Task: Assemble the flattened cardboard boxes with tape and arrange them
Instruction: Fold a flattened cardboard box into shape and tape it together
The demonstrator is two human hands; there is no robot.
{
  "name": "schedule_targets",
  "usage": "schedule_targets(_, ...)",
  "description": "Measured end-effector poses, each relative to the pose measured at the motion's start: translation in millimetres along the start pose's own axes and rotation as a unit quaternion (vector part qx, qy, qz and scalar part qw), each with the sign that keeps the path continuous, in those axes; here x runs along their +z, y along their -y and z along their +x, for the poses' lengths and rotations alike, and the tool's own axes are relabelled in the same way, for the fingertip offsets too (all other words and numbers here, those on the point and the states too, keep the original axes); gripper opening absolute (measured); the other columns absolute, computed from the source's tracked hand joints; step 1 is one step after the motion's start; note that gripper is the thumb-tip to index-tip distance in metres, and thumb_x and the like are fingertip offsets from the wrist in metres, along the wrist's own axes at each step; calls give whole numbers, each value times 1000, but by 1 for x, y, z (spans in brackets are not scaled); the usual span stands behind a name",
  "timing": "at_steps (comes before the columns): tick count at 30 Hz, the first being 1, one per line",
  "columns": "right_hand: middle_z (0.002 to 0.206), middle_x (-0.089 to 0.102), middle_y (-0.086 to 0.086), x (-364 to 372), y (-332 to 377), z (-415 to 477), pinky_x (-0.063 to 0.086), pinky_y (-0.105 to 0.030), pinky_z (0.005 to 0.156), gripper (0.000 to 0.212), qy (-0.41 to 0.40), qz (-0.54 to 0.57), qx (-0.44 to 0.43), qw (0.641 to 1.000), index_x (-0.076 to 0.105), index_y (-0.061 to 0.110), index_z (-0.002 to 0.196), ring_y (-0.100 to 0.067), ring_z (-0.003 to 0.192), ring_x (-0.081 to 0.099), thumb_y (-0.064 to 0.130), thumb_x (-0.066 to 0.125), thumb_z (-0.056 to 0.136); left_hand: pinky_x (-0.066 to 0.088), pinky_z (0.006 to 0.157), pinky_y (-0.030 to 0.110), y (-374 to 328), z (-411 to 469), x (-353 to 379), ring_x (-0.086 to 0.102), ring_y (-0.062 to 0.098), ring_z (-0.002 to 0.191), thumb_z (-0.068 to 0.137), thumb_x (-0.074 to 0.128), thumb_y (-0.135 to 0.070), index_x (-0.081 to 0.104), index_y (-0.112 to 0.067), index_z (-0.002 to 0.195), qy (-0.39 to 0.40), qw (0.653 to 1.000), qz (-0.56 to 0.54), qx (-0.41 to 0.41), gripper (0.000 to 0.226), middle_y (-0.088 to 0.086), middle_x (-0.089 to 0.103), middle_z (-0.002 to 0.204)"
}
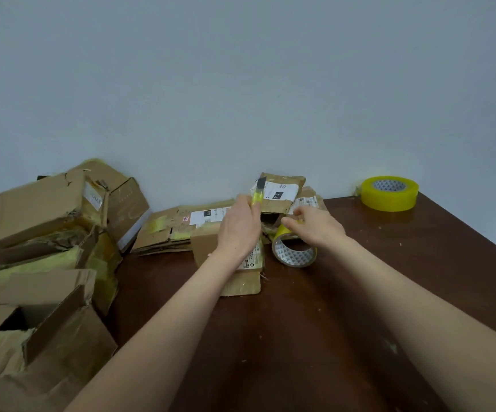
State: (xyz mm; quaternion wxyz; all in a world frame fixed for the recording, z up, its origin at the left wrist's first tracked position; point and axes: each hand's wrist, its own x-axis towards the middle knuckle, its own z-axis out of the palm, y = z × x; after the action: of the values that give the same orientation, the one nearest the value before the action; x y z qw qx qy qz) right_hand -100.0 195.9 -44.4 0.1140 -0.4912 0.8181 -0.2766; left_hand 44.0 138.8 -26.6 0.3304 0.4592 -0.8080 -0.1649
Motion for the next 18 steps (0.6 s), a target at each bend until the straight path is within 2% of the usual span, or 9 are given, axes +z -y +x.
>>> schedule_targets(3,122,62,0,-3,-1,0,37,-26,80,40,57,39,-26,997,64,21,121,-18,112,55,46,57,91,45,63,40,18,-16,7,57,26,73,102,31,-36,43,-12,100,19,999,38,-7,27,6,60,80)
schedule_targets(5,125,60,0,-7,-5,-3,35,-22,82,32,115,93,-51,988,67,19,118,-13,103,52,35,61,91,37,52,34,29,-33,5,51,17,62,102,32,-34,41,-13,98,8,999,46,1,24,1,54,71)
schedule_targets(7,125,60,3,-11,-10,-9,35,-22,83,28,152,130,-53,978,69,22,114,-9,96,52,36,61,91,33,49,29,33,-42,4,48,12,59,103,33,-33,42,-14,102,-4,999,52,12,21,-3,51,68)
schedule_targets(10,120,64,6,-10,-17,-14,39,-21,78,32,135,164,-47,976,72,24,109,-7,93,57,47,62,89,39,52,35,32,-45,6,49,16,59,103,33,-32,43,-11,105,-16,998,56,19,24,-3,50,66)
schedule_targets(12,110,67,1,-7,-20,-19,43,-21,71,39,118,131,-55,983,73,18,109,-9,88,60,48,63,87,38,53,35,33,-45,6,49,19,58,103,32,-33,44,-10,104,-15,998,50,21,26,-2,50,65)
schedule_targets(14,103,70,-6,-3,-22,-21,51,-28,77,43,98,88,-47,990,73,11,108,-17,91,64,47,65,85,38,54,36,35,-48,5,49,20,60,103,32,-33,43,-10,103,-14,998,50,23,25,-2,50,66)
schedule_targets(16,98,70,-6,0,-21,-21,53,-36,86,39,85,58,-37,994,73,16,101,-21,94,64,49,66,82,39,56,35,35,-52,3,50,19,62,103,31,-33,42,-11,104,-15,998,50,32,25,-2,51,68)
schedule_targets(18,97,68,-2,-1,-18,-22,53,-39,86,32,85,31,-41,995,72,22,94,-21,97,63,49,63,80,38,58,35,35,-54,1,48,16,62,103,32,-33,42,-11,103,-12,998,47,32,24,-2,51,69)
